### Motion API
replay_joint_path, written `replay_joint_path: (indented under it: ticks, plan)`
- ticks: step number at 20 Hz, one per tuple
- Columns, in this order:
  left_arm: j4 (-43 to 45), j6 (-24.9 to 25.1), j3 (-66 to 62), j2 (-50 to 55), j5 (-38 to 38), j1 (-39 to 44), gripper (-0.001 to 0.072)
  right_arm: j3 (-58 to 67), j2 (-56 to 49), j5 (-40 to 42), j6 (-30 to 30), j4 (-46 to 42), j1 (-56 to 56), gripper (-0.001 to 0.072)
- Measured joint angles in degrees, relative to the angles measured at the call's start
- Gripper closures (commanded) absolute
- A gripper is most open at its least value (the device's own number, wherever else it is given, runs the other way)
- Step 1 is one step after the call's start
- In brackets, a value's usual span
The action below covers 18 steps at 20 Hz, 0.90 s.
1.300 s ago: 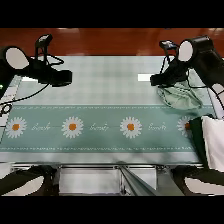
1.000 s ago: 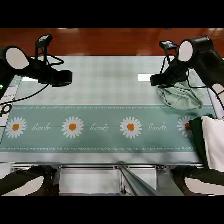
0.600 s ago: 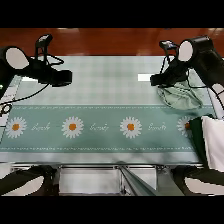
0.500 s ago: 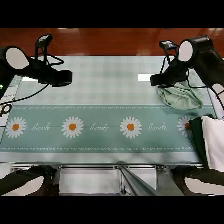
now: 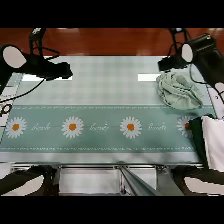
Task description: Fold the shirts.
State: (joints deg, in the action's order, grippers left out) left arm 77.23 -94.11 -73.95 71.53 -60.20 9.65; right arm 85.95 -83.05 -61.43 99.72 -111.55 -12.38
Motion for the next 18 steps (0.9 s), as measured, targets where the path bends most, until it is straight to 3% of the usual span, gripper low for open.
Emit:
replay_joint_path:
  ticks: [2, 6, 12, 13, 15, 18]
  plan:
    - [0.3, 0.9, 1.5, -2.1, -2.0, 0.2, 0.0199, -0.2, -0.5, -0.1, 0.0, -0.9, 4.6, 0.0301]
    - [0.2, 1.3, 10.5, -12.0, -2.9, 2.5, 0.0200, -2.8, -3.9, -1.4, -5.4, 7.3, 14.6, 0.0301]
    - [-0.1, -2.2, 25.7, -24.4, -2.3, 5.1, 0.0199, -4.2, -12.4, -1.9, -11.1, 12.9, 21.1, 0.0311]
    - [-0.2, -2.8, 27.2, -25.2, -1.9, 5.3, 0.0199, -4.2, -13.7, -1.9, -11.5, 13.7, 21.4, 0.0393]
    - [-0.5, -3.7, 29.6, -26.2, -0.9, 5.6, 0.0200, -4.3, -15.4, -2.1, -12.0, 16.2, 21.7, 0.0692]
    - [-0.2, -4.3, 30.7, -26.9, 0.7, 4.5, 0.0199, -3.4, -15.8, -3.5, -12.9, 21.4, 22.0, 0.0688]
